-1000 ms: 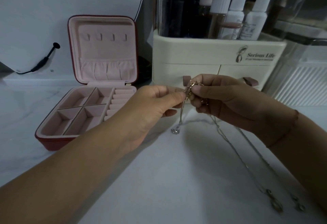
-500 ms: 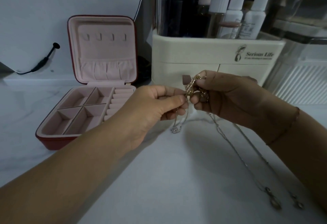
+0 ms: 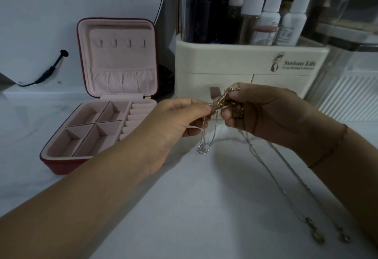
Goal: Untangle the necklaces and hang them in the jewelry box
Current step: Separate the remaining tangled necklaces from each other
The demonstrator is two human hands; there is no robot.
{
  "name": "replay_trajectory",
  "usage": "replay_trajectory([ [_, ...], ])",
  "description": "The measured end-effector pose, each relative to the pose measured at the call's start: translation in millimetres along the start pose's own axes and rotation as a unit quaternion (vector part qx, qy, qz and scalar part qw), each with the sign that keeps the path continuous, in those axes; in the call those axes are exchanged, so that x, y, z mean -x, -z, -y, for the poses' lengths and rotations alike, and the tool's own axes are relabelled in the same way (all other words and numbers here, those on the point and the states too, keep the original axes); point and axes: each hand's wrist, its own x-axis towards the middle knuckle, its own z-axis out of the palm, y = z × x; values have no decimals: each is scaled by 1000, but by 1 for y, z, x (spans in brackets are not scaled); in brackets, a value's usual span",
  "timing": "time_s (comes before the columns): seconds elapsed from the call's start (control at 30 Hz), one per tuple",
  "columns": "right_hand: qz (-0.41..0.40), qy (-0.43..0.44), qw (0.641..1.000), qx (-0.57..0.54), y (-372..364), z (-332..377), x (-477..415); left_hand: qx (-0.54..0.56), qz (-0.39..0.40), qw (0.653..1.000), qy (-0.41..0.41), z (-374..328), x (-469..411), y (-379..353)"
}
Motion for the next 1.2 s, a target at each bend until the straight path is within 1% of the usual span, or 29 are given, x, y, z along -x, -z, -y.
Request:
replay_trajectory([
  [0.13,-12,-14,999,-28,1,0,-1,-9,-1,1000,-11,0,1,0],
  [0.23,-10,-44,998,-35,2,-2,-2,-13,-2,1000,-20,-2,2,0],
  [0.37,23,-76,997,-18,2,-4,-1,-6,1,1000,-25,-3,3,-1],
  [0.5,60,-80,995,21,3,-6,-2,-4,-2,1000,-28,-2,2,0],
  [0.6,64,-63,994,59,2,-6,-1,-3,0,1000,-30,-2,3,0],
  [0.73,32,-24,994,105,1,-9,-1,-14,10,999,-29,-1,2,0],
  [0.87,29,-6,996,88,2,-9,-2,-23,38,999,-24,0,1,2],
  [1.03,13,24,999,29,1,-5,-1,-21,61,998,0,3,0,2],
  [1.2,-13,62,997,36,3,0,0,-45,92,994,26,6,-1,-1],
])
